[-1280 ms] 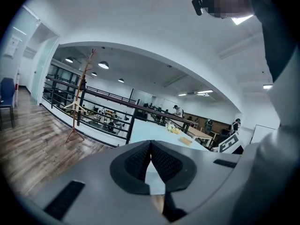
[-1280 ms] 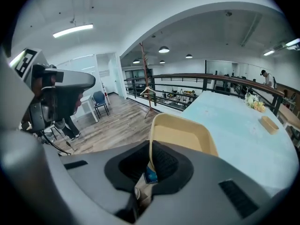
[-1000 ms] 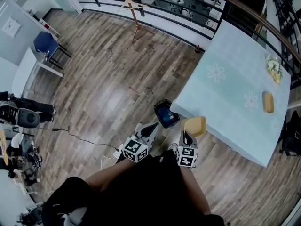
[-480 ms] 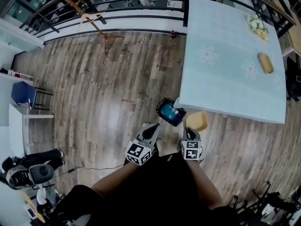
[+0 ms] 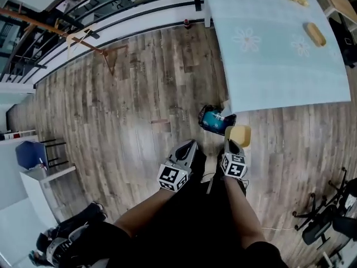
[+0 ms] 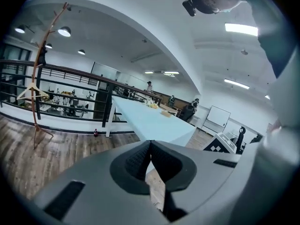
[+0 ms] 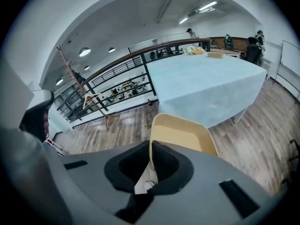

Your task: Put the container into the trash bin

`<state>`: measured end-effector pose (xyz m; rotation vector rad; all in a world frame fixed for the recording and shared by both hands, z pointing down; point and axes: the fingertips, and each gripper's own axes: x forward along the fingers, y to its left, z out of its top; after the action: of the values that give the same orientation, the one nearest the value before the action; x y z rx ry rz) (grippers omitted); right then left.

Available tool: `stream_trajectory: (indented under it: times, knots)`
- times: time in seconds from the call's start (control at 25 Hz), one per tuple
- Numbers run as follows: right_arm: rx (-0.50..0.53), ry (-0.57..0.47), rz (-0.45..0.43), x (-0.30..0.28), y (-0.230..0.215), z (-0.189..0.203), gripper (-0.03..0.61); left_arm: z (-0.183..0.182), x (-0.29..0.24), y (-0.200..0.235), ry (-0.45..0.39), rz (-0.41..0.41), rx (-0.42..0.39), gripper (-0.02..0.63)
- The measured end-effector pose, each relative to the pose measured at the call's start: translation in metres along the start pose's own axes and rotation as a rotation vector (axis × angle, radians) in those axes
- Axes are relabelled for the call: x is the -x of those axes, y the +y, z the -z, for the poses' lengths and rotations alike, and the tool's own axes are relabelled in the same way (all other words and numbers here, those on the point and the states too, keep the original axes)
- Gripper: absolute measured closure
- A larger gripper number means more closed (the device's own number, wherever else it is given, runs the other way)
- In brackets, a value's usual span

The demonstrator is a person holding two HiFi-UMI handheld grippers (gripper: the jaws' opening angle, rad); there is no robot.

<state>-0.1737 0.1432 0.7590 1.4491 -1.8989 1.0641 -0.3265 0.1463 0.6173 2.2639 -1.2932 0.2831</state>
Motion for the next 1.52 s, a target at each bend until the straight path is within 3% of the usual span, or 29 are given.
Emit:
stream_trajectory:
  times: [0.24, 0.52, 0.64, 1.08, 1.24, 1.52]
  knots:
    - [-0.007, 0.019, 0.061, -0.066, -0.002, 0.024, 0.537, 0.047, -0.036, 0.018, 0.108, 0.052, 0.023, 0.6]
    - [-0.031, 0.085, 0.1, -0.133, -0.023, 0.055, 0.537, 0.088, -0.04, 0.032, 0.212, 0.107, 0.057, 0.6]
    - [-0.068, 0.084, 0.086, -0.157, -0.028, 0.06, 0.537, 0.095, -0.043, 0.041, 0.227, 0.109, 0.09, 0.6]
    - [-0.145, 0.128, 0.119, -0.235, -0.054, 0.088, 0.535, 0.117, -0.068, 0.06, 0.264, 0.111, 0.076, 0.6]
    - [-0.159, 0.137, 0.051, -0.243, -0.048, 0.099, 0.44, 0.127, -0.061, 0.059, 0.272, 0.126, 0.098, 0.6]
    - [-0.136, 0.139, 0.016, -0.228, -0.049, 0.105, 0.437, 0.13, -0.061, 0.053, 0.257, 0.093, 0.114, 0.6]
